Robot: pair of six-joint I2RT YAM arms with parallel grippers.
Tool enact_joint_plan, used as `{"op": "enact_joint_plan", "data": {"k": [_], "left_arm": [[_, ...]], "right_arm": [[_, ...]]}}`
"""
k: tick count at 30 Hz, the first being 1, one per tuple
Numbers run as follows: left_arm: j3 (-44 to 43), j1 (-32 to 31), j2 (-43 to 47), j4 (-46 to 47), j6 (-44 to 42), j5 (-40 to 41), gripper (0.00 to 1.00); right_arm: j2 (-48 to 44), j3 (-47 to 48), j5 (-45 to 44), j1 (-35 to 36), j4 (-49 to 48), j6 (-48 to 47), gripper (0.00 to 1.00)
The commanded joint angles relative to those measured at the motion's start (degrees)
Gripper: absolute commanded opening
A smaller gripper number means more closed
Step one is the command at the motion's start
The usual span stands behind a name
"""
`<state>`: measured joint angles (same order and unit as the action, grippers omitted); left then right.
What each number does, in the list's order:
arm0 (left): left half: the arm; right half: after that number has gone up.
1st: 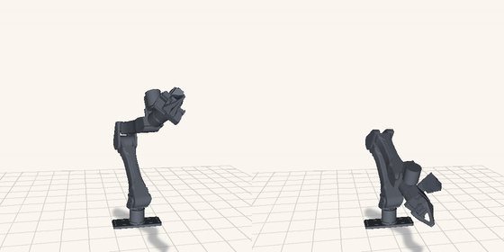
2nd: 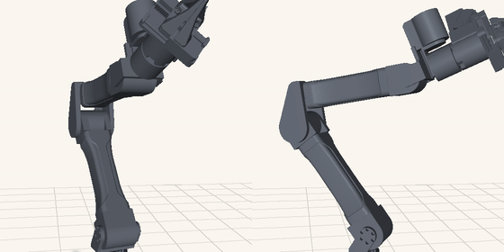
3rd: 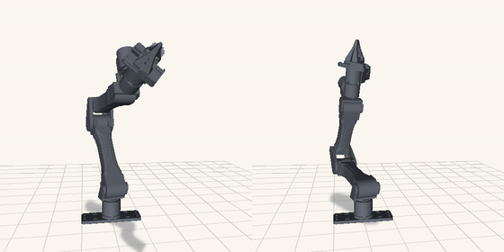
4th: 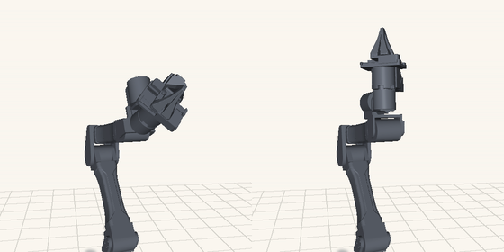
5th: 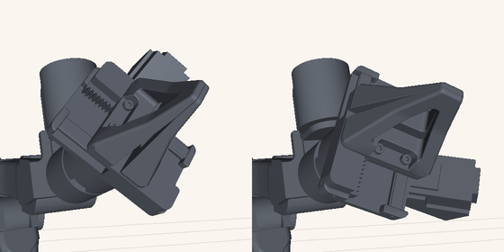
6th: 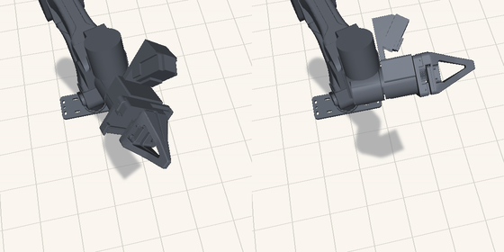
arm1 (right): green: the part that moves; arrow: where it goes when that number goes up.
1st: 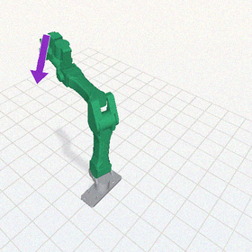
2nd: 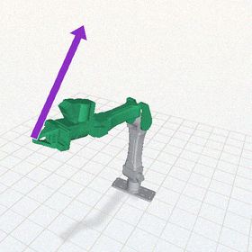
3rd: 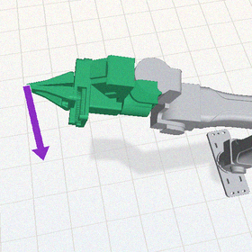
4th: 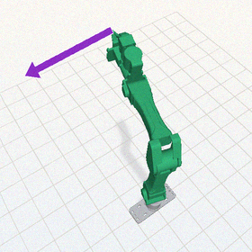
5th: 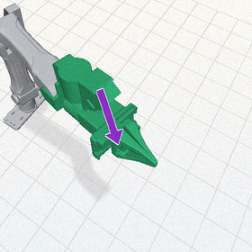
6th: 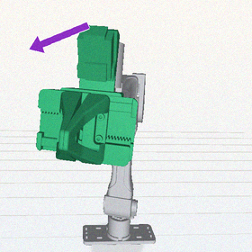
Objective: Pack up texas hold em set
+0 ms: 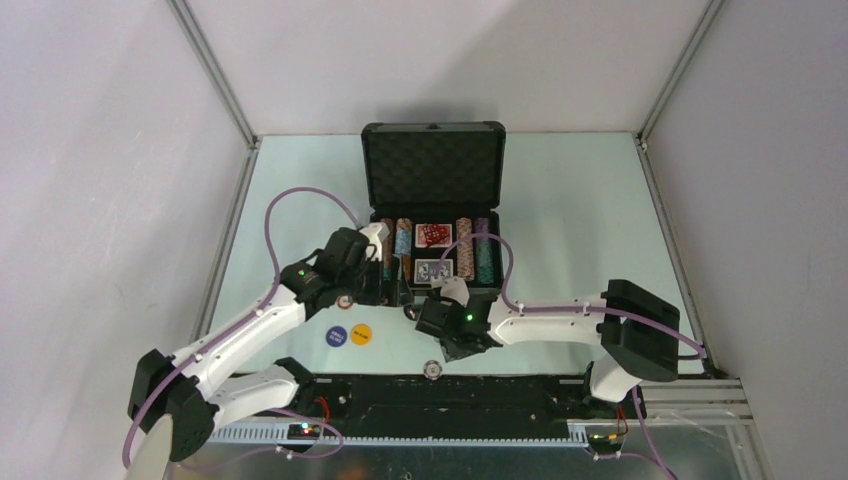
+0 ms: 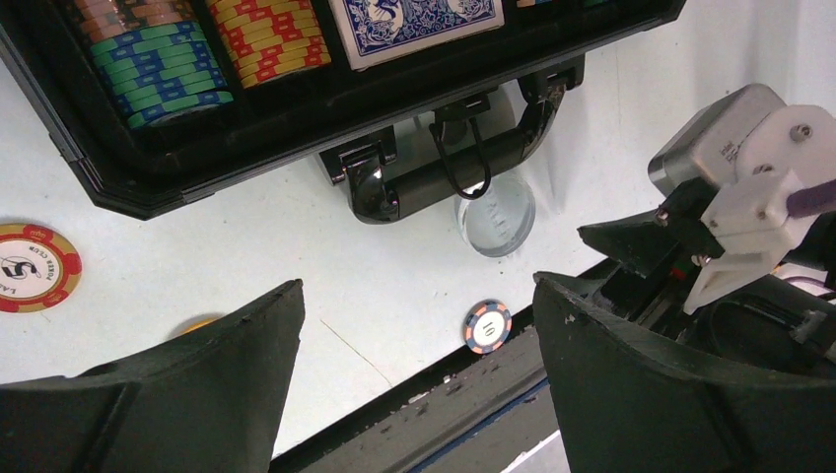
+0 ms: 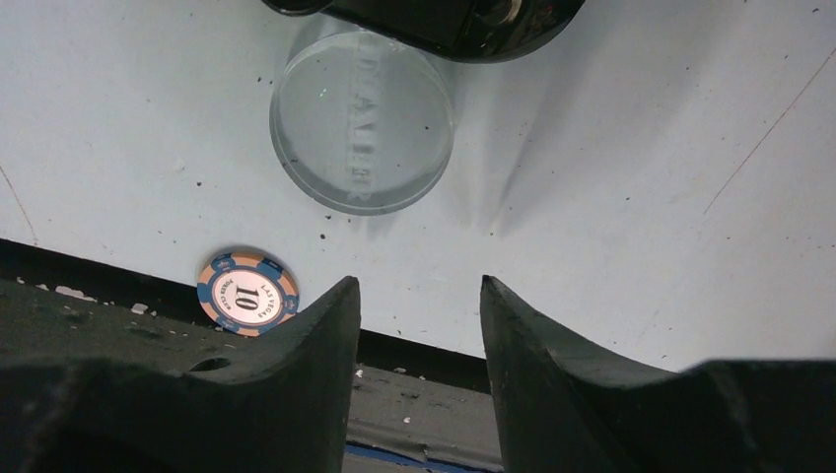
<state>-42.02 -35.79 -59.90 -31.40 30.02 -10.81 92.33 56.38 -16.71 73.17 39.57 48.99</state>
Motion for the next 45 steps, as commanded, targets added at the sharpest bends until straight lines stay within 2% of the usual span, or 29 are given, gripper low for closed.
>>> {"op": "enact_joint_plan", "data": {"k": [1, 6, 10, 17, 25, 30, 45], "left_arm": [[0.2, -0.4, 1.4, 1.7, 0.8, 0.1, 0.91], [1.0, 1.2, 2.8, 1.6, 1.1, 0.6, 0.91], [1.6, 3.2, 4.7, 1.6, 1.1, -0.5, 0.91], [3.1, 4.4, 7.4, 1.6, 0.6, -1.8, 0.91], [3.0, 4.7, 7.9, 1.6, -0.2, -3.6, 0.91], [3.0, 4.9, 8.6, 1.6, -0.5, -5.0, 0.91], [2.9, 4.9, 9.0, 1.6, -0.9, -6.2, 0.91]], "right_arm": [[-2.1, 1.6, -0.9, 1.4, -0.4, 0.0, 0.55], [-1.4, 2.2, 1.4, 4.7, -3.4, 0.8, 0.60], [2.3, 6.4, 0.5, 6.9, -1.0, 3.5, 0.66], [4.0, 8.3, 1.1, 7.9, -1.8, 8.4, 0.73], [7.5, 11.2, 2.4, 8.9, 2.4, 14.3, 0.74], [8.5, 11.3, 3.3, 9.5, 2.3, 17.7, 0.70], [12.5, 12.1, 1.9, 9.6, 3.5, 20.7, 0.66]]}}
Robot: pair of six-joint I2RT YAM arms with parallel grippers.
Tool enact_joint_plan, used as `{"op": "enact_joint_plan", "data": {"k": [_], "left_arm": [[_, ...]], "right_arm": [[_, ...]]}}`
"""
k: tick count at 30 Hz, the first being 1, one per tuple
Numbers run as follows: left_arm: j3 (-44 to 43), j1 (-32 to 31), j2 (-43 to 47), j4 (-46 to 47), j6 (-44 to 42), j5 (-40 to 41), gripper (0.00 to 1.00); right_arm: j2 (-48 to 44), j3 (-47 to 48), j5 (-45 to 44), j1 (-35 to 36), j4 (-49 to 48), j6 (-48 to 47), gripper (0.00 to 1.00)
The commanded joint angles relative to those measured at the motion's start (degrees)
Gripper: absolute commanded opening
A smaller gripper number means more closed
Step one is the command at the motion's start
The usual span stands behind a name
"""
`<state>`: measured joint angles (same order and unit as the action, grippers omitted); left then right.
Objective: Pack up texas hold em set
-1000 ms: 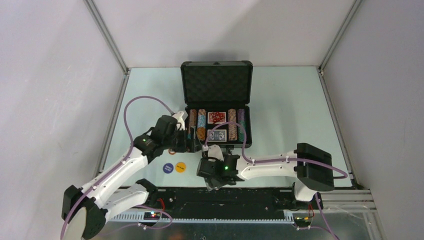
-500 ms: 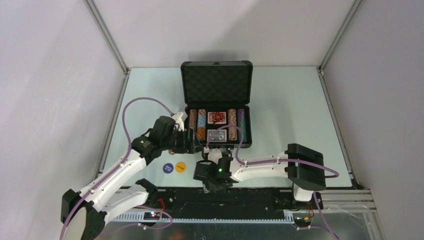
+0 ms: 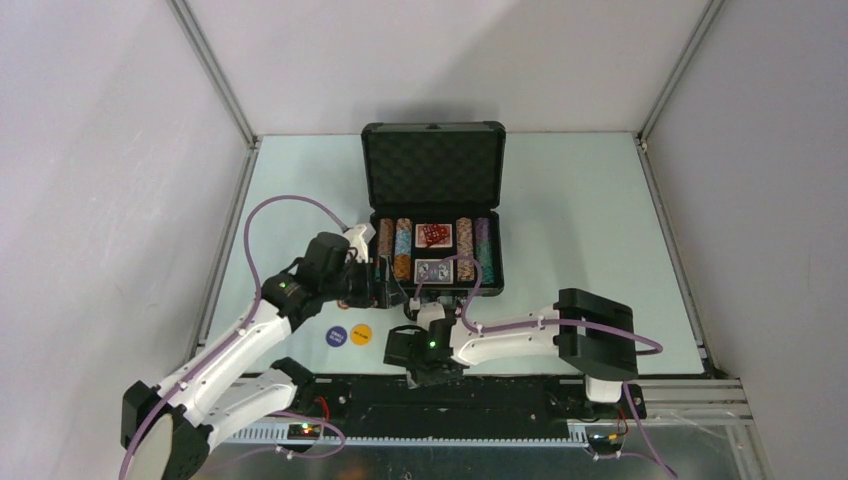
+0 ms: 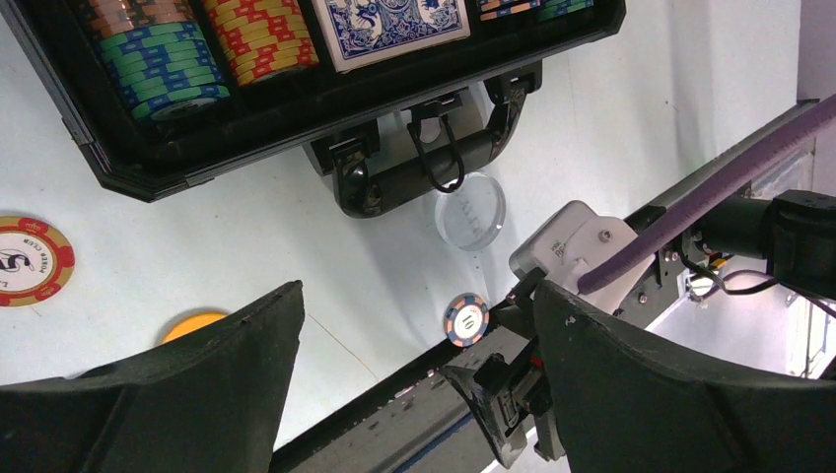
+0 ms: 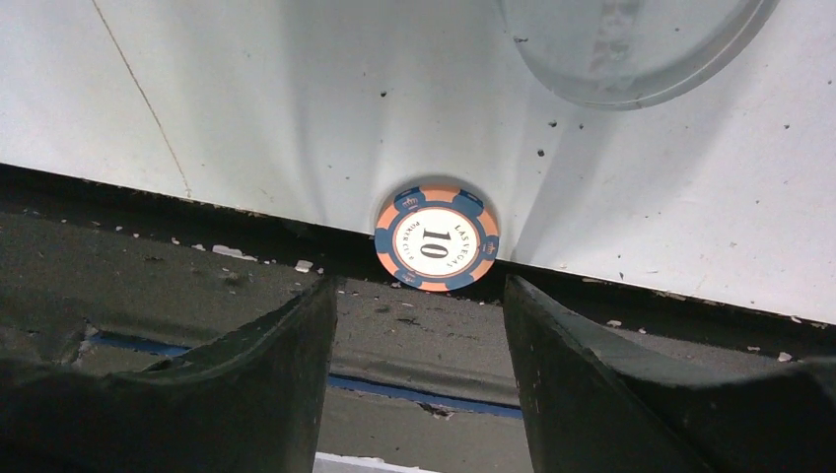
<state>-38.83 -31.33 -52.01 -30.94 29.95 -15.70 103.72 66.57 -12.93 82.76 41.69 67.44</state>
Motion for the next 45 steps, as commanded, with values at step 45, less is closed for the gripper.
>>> {"op": "enact_joint_plan", "data": {"k": [45], "left_arm": [[0.0, 0.4, 0.8, 1.4, -0.8, -2.3, 0.91]], "right_arm": [[8.3, 6.8, -3.9, -1.0, 7.9, 7.1, 0.53]]}}
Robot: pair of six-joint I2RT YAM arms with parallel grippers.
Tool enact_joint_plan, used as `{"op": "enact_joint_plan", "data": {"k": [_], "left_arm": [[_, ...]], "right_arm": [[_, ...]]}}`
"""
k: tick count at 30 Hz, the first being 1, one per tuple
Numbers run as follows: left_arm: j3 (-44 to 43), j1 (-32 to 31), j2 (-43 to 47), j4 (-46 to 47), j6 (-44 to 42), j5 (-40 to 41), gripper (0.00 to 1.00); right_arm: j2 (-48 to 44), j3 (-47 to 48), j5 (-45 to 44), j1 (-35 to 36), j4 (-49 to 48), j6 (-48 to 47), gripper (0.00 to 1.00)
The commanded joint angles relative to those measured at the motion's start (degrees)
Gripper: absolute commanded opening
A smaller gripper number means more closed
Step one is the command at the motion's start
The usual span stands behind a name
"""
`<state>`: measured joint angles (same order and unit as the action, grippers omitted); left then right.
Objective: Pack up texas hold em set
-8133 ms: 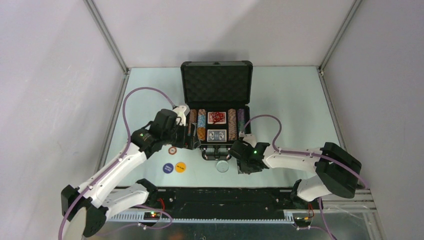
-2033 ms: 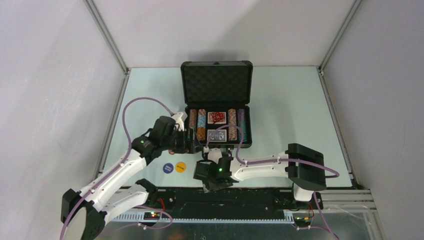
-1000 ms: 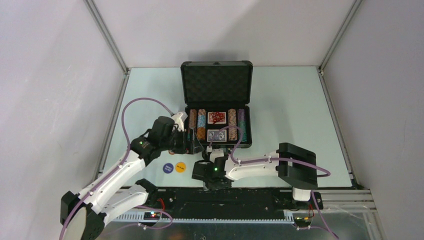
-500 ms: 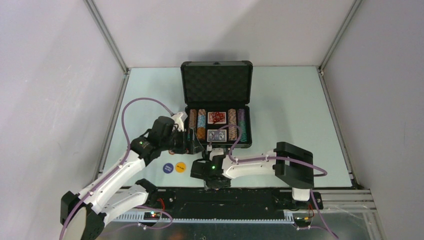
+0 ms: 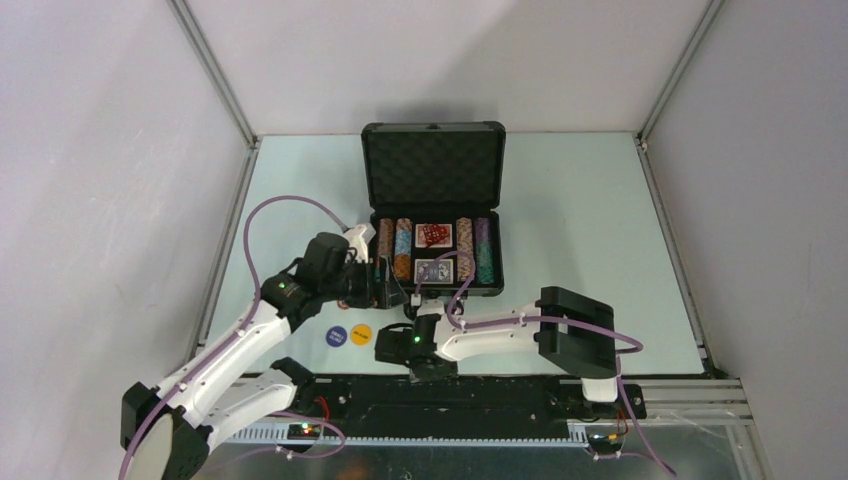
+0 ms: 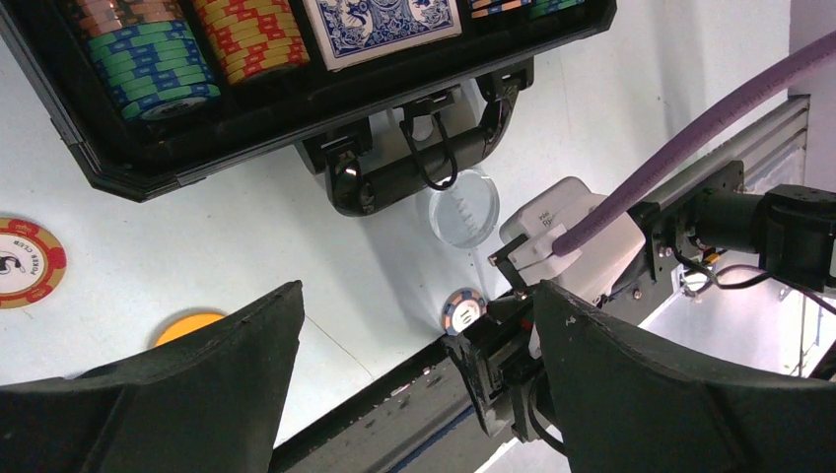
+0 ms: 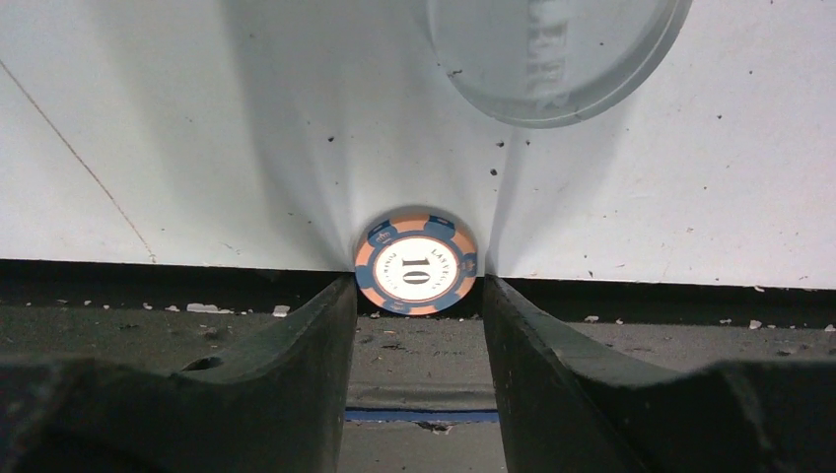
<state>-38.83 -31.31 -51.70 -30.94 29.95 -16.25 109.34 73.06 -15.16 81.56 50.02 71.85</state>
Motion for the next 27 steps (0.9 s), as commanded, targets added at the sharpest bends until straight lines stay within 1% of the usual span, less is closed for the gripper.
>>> {"op": "enact_joint_plan", "data": {"k": [1, 12, 27], "left_arm": [[-0.1, 0.4, 0.5, 1.4, -0.8, -2.0, 0.91], [-0.1, 0.4, 0.6, 1.5, -0.8, -1.8, 0.91], [-0.3, 0.4, 0.1, 1.5, 0.0, -1.4, 0.91]], "right_arm": [[3.0, 0.3, -1.6, 0.2, -0.7, 2.8, 0.52], [2.3, 0.2, -2.8, 0.2, -0.6, 2.1, 0.43], [-1.3, 0.3, -6.6, 1.2, -1.3, -1.7, 0.41]]}}
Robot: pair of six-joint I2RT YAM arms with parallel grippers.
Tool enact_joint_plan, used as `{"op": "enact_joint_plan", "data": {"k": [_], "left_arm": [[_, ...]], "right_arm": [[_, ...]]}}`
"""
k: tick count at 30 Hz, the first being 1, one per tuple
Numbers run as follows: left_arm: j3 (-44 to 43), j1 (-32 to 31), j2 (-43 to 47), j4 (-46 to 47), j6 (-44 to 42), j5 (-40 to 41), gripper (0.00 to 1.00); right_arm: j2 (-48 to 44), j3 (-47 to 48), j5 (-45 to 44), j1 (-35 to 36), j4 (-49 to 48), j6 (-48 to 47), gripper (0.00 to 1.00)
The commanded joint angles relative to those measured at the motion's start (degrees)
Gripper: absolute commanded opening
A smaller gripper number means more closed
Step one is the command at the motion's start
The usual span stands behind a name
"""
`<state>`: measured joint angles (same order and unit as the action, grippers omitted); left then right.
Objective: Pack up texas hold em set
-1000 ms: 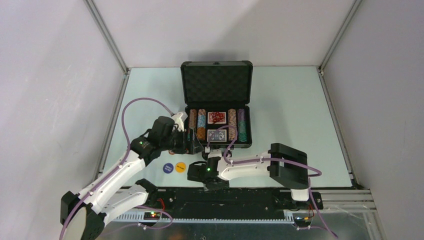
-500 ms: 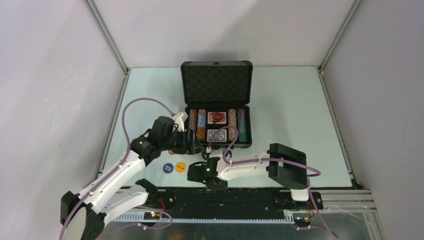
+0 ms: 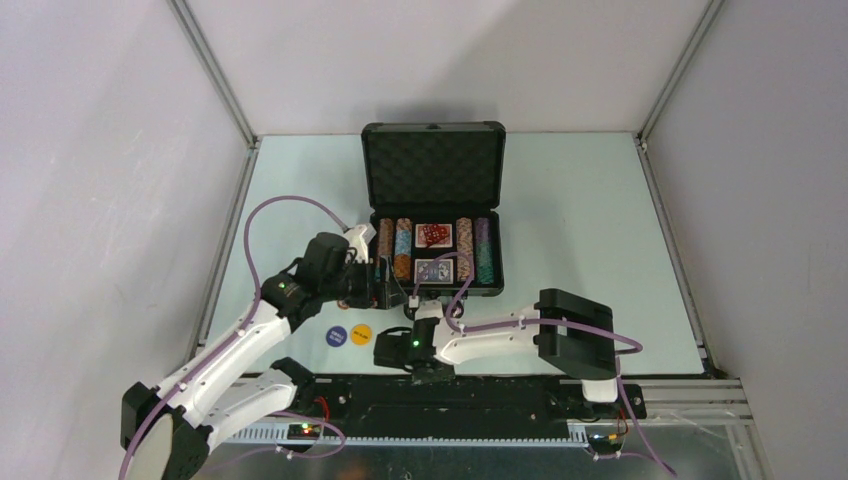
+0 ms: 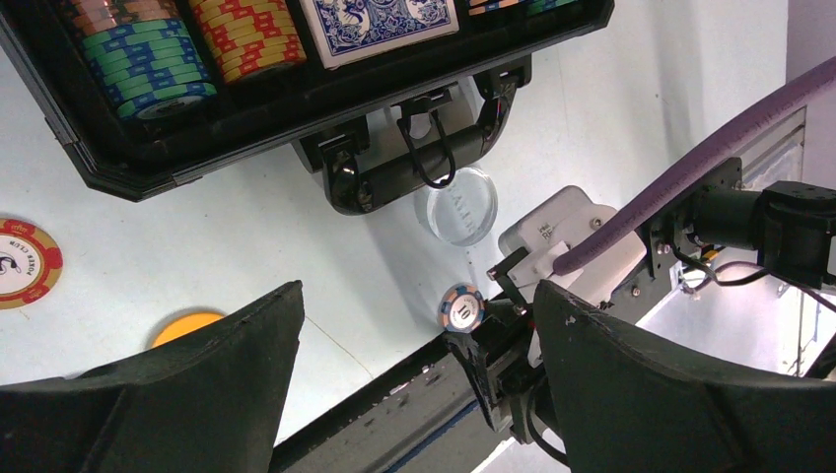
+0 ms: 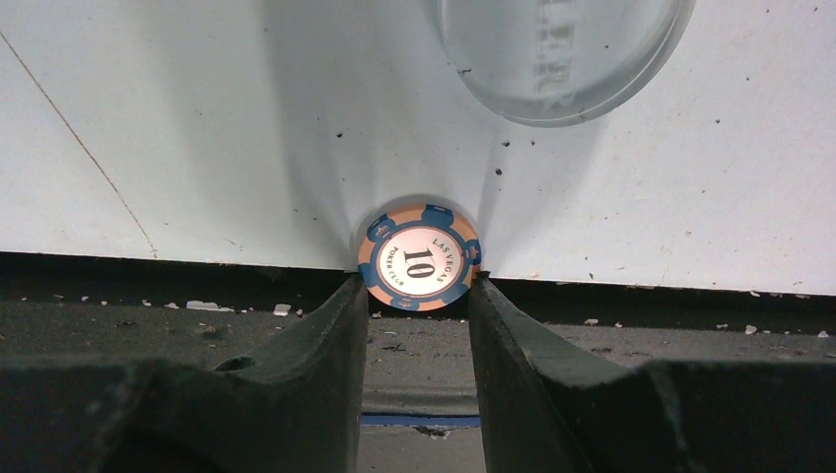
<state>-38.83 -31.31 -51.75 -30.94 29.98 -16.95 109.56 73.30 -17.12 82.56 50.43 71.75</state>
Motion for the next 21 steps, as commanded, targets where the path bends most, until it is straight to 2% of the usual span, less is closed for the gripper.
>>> {"op": "enact_joint_plan", "data": {"k": [1, 13, 21], "left_arm": [[-0.4, 0.4, 0.1, 1.6, 0.0, -0.6, 0.91], [0.1, 0.4, -0.4, 1.7, 0.6, -0.8, 0.92], [3.6, 0.4, 0.0, 5.0, 4.0, -4.5, 0.92]], "right_arm": [[-1.6, 0.0, -4.7, 0.3, -1.6, -1.6, 0.41], [-4.0, -0.1, -6.1, 1.2, -0.4, -1.4, 0.41], [-6.6, -0.1, -8.9, 2.0, 0.9, -1.8, 0.41]]}}
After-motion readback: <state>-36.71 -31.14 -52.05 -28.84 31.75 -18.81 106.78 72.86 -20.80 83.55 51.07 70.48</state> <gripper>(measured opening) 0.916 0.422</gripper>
